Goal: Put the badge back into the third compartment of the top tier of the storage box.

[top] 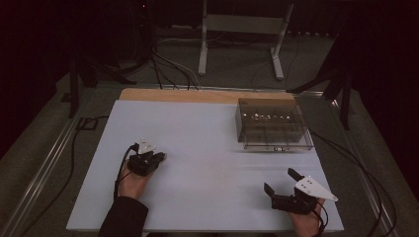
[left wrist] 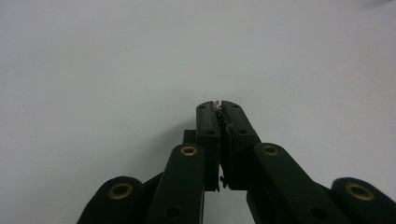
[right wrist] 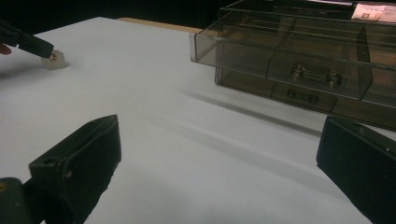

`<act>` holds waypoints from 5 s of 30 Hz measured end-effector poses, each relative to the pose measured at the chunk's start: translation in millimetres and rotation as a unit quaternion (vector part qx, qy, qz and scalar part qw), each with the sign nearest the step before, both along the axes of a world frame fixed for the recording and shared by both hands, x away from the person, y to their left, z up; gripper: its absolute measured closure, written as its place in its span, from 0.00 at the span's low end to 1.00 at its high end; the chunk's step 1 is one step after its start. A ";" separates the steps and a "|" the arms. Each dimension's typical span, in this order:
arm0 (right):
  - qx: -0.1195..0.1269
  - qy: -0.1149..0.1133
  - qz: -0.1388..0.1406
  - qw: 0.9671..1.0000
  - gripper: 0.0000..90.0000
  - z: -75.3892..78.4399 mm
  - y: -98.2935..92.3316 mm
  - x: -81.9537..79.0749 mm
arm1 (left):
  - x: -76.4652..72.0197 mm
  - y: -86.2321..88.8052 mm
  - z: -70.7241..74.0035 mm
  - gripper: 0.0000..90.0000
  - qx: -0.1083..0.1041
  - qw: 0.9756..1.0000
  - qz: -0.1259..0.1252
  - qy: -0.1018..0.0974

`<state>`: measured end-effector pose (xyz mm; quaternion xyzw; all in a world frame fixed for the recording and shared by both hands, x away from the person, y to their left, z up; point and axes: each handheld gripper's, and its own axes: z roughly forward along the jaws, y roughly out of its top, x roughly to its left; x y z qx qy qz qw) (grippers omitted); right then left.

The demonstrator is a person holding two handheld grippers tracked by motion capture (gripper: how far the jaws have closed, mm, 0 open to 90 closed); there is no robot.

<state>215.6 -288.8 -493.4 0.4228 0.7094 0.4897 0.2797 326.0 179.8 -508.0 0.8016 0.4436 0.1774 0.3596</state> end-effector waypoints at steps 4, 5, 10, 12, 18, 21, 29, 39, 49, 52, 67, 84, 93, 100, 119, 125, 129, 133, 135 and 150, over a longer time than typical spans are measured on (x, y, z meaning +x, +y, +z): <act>0.000 0.000 0.000 1.000 0.00 0.0 -0.2 0.1 | -0.5 1.1 -0.6 0.97 0.000 1.000 0.001 0.004; 0.000 0.001 0.000 1.000 0.00 -0.1 -0.2 0.2 | -0.7 1.5 -0.7 0.97 0.000 1.000 0.000 0.005; -0.001 0.001 0.001 1.000 0.00 -0.1 0.3 0.1 | -1.2 1.0 -0.2 0.99 0.005 1.000 0.001 0.002; -0.001 0.001 0.000 1.000 0.00 -0.1 0.2 0.1 | -0.9 1.1 -0.2 0.99 0.001 1.000 0.002 0.003; 0.000 0.001 0.001 1.000 0.00 -0.2 -0.1 0.2 | 0.2 1.6 -0.2 0.99 -0.009 1.000 0.005 0.003; -0.001 0.001 0.001 1.000 0.00 -0.2 0.0 0.2 | 0.1 1.6 0.6 0.99 -0.014 1.000 0.006 0.002; -0.001 0.001 0.001 1.000 0.00 -0.5 0.3 0.5 | 0.4 1.4 1.4 0.99 -0.016 1.000 0.007 0.000; -0.002 0.002 0.001 1.000 0.00 -0.7 0.2 0.7 | 0.9 -2.5 5.8 0.99 -0.022 1.000 0.003 -0.003; -0.003 0.002 0.001 1.000 0.00 -0.6 0.3 0.7 | 4.8 -14.4 19.7 0.99 -0.033 0.999 -0.011 -0.014; -0.001 0.002 0.001 1.000 0.00 -0.6 0.2 0.7 | 6.9 -19.3 23.5 0.99 -0.036 0.999 -0.017 -0.016; -0.001 0.003 0.001 1.000 0.00 -0.5 -0.2 0.9 | 19.3 -44.0 51.3 0.99 -0.057 0.997 -0.046 -0.035; 0.002 0.003 0.000 1.000 0.00 -0.3 -0.8 1.2 | 37.7 -73.9 83.5 0.99 -0.068 0.993 -0.087 -0.051; 0.002 0.004 0.000 1.000 0.00 -0.4 -0.9 1.4 | 48.4 -91.5 95.3 0.99 -0.073 0.990 -0.109 -0.055; 0.002 0.004 0.001 1.000 0.00 -0.5 -0.5 1.9 | 58.4 -105.1 105.3 0.99 -0.071 0.988 -0.121 -0.062; 0.004 0.002 0.001 1.000 0.00 0.3 -1.8 1.9 | 83.2 -159.6 126.2 0.99 -0.072 0.982 -0.161 -0.074; 0.005 0.002 0.002 1.000 0.00 0.2 -1.7 2.5 | 87.4 -177.5 128.3 0.99 -0.073 0.980 -0.172 -0.074; 0.005 0.003 0.002 1.000 0.00 0.2 -1.8 2.9 | 89.5 -189.0 129.8 0.99 -0.073 0.978 -0.181 -0.074; 0.005 0.003 0.003 1.000 0.00 0.1 -1.9 3.2 | 91.1 -199.4 130.6 0.99 -0.074 0.977 -0.188 -0.073; 0.006 0.003 0.003 1.000 0.00 0.0 -2.0 3.6 | 92.1 -204.3 131.3 0.99 -0.074 0.976 -0.190 -0.072; 0.008 0.004 0.004 1.000 0.00 -0.1 -2.0 4.6 | 94.1 -245.8 141.9 0.99 -0.086 0.970 -0.215 -0.072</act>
